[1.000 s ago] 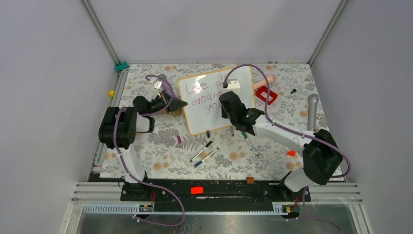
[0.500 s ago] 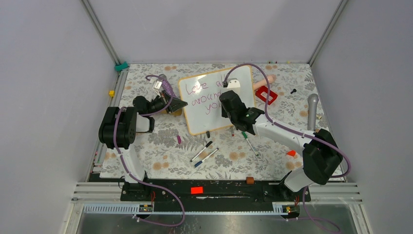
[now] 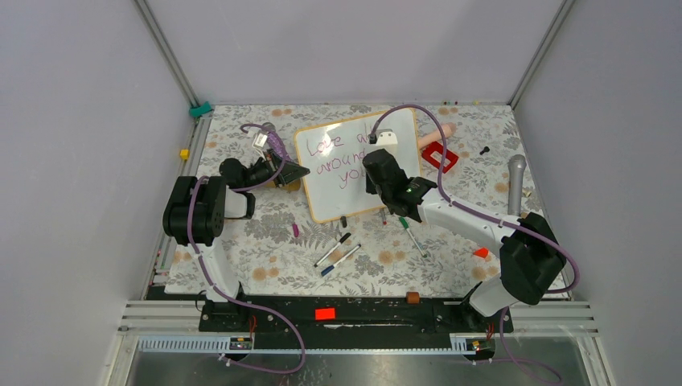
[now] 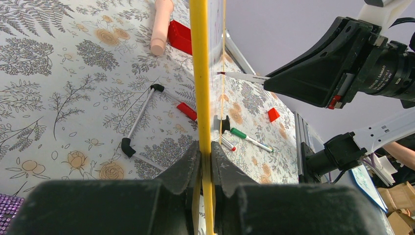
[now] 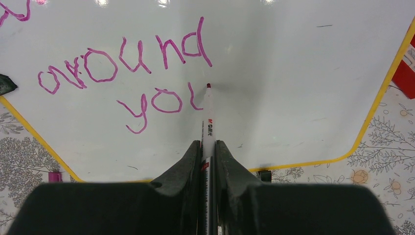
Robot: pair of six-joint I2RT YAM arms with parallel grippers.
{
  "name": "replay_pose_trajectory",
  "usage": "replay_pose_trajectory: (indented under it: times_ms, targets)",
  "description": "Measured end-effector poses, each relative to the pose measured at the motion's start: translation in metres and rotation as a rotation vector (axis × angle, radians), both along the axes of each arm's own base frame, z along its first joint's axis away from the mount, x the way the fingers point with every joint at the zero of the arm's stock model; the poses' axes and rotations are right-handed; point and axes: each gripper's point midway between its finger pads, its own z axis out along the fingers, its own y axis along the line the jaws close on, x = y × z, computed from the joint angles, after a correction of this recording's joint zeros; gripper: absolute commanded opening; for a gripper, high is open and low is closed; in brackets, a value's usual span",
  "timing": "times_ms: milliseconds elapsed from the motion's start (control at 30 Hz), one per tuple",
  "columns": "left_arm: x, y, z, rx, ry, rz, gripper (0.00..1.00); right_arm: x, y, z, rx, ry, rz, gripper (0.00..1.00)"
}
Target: Write a sentence on the whiteboard
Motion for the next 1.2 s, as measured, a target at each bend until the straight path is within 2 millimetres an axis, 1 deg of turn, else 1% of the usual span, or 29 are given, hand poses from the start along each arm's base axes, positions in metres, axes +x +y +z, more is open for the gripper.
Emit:
replay_pose_trajectory:
  times_ms: [500,1200]
  targets:
    - [0.000,0.000,0.000,0.000,0.001,0.000,0.00,-0.003,0.000,-0.003,-0.002,0.017,0.007,0.00]
    - [0.000,0.000,0.000,0.000,0.000,0.000,0.00,-0.014,-0.012,-0.017,-0.036,0.067,-0.013,0.00]
